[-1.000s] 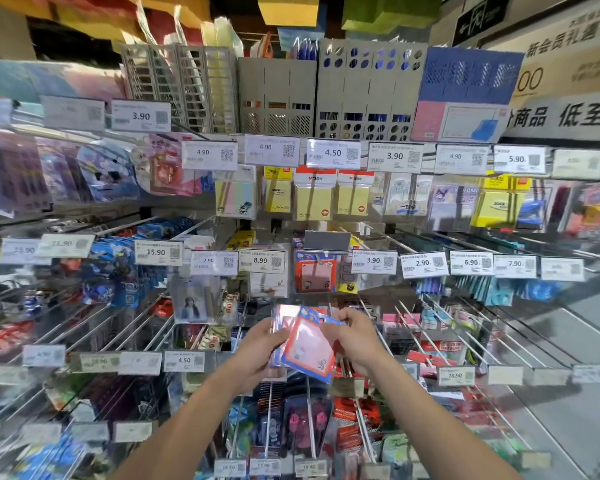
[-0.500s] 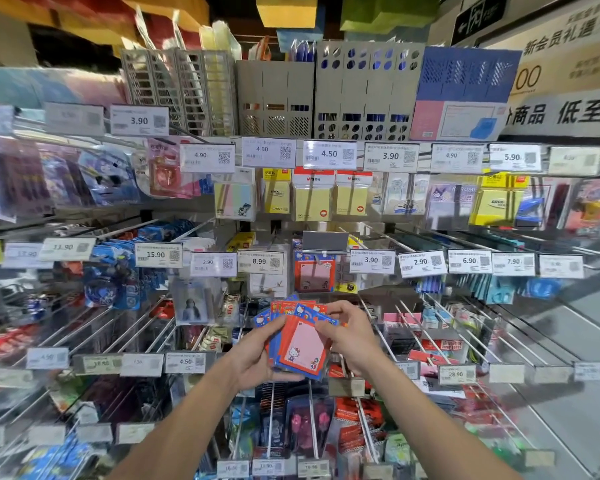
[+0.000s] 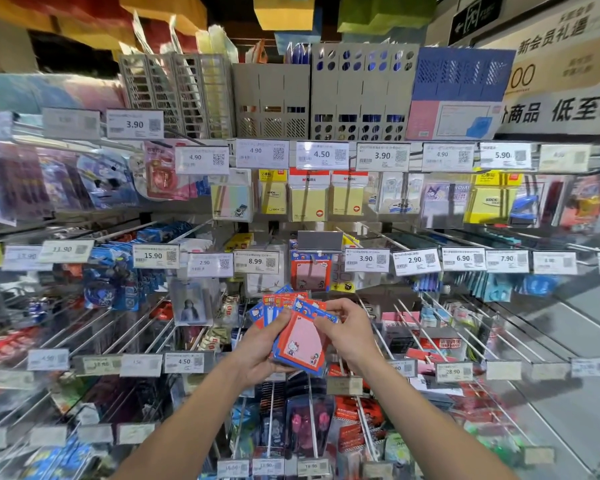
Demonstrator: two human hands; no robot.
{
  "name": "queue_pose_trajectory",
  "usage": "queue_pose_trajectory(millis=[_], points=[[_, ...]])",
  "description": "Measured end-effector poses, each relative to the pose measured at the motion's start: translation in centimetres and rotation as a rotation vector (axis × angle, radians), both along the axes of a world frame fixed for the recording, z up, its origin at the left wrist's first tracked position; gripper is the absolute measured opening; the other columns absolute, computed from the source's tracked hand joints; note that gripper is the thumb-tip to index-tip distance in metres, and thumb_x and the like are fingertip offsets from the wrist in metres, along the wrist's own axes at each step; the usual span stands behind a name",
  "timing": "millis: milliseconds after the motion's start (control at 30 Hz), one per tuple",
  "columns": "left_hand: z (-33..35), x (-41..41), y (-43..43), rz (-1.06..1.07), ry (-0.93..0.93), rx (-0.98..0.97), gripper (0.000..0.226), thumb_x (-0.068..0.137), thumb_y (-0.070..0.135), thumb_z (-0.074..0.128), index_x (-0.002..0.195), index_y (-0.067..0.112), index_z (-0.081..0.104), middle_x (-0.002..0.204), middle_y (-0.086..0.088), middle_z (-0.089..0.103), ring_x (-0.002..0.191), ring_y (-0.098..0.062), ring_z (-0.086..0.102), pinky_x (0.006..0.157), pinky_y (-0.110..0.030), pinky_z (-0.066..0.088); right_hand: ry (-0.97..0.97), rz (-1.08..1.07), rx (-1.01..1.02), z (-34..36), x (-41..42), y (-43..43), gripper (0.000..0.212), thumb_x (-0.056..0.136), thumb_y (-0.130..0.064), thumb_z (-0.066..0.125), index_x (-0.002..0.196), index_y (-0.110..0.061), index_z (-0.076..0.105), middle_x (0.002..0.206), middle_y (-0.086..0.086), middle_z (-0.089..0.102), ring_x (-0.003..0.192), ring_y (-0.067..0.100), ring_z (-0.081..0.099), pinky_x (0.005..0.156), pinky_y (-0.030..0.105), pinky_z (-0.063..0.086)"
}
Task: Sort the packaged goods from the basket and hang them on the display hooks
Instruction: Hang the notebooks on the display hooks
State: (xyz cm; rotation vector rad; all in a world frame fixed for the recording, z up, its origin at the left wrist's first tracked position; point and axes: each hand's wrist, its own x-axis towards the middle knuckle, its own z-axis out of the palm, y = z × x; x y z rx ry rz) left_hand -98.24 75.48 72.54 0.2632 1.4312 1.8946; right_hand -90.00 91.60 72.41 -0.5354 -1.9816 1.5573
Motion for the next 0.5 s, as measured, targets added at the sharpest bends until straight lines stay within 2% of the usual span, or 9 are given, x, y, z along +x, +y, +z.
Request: queue_pose_trajectory(millis=[100, 200, 267, 367, 433, 500], points=[[0.1, 0.0, 0.0, 0.019, 0.006, -0.02, 0.066, 0.077, 0.049, 0.071, 0.13, 0.011, 0.062, 0.112, -0.019, 0.076, 0.102, -0.039, 0.074, 0.093, -0.07, 0.052, 0.01, 0.064, -0.071, 0.2, 0.5, 0.0, 0.022, 0.091, -0.007, 0.075, 0.097, -0.006, 0.054, 0.107, 0.018, 0.066, 0.082, 0.024, 0.074, 0.055, 0.035, 0.055], [0.0, -0.1, -0.3, 0.013, 0.016, -0.041, 0.07, 0.078, 0.061, 0.064, 0.126, 0.011, 0.064, 0.112, -0.019, 0.076, 0.104, -0.039, 0.074, 0.093, -0.067, 0.054, 0.032, 0.118, -0.13, 0.6, 0.9, 0.2, 0.02, 0.092, -0.004, 0.072, 0.092, -0.007, 0.052, 0.101, 0.026, 0.069, 0.078, 0.023, 0.073, 0.052, 0.028, 0.049], [0.0, -0.2, -0.6, 0.006, 0.031, -0.062, 0.069, 0.079, 0.063, 0.063, 0.125, 0.012, 0.065, 0.112, -0.018, 0.076, 0.104, -0.037, 0.074, 0.095, -0.066, 0.054, 0.055, 0.127, -0.181, 0.9, 1.1, 0.3, 0.022, 0.093, -0.004, 0.071, 0.09, -0.008, 0.05, 0.093, 0.022, 0.072, 0.081, 0.027, 0.074, 0.053, 0.029, 0.048], [0.1, -0.3, -0.8, -0.01, 0.033, -0.094, 0.059, 0.089, 0.06, 0.062, 0.127, 0.015, 0.064, 0.112, -0.016, 0.077, 0.104, -0.036, 0.074, 0.097, -0.064, 0.053, 0.078, 0.125, -0.299, 1.8, 1.1, 0.1, 0.022, 0.095, -0.004, 0.068, 0.093, -0.009, 0.047, 0.079, 0.01, 0.075, 0.072, 0.022, 0.074, 0.054, 0.029, 0.05], [0.3, 0.0, -0.8, -0.042, 0.055, -0.108, 0.051, 0.094, 0.057, 0.06, 0.126, 0.017, 0.064, 0.112, -0.015, 0.077, 0.104, -0.036, 0.074, 0.095, -0.062, 0.055, 0.12, 0.139, -0.394, 2.4, 1.0, -0.4, 0.023, 0.095, 0.0, 0.067, 0.096, -0.009, 0.046, 0.08, 0.013, 0.074, 0.069, 0.024, 0.074, 0.053, 0.03, 0.053], [0.4, 0.5, -0.7, -0.073, 0.096, -0.118, 0.051, 0.088, 0.053, 0.068, 0.124, 0.018, 0.063, 0.11, -0.013, 0.078, 0.102, -0.033, 0.075, 0.088, -0.056, 0.06, 0.166, 0.141, -0.441, 2.5, 0.5, -0.8, 0.024, 0.093, 0.005, 0.067, 0.099, -0.008, 0.047, 0.088, 0.02, 0.073, 0.072, 0.029, 0.073, 0.059, 0.035, 0.057]])
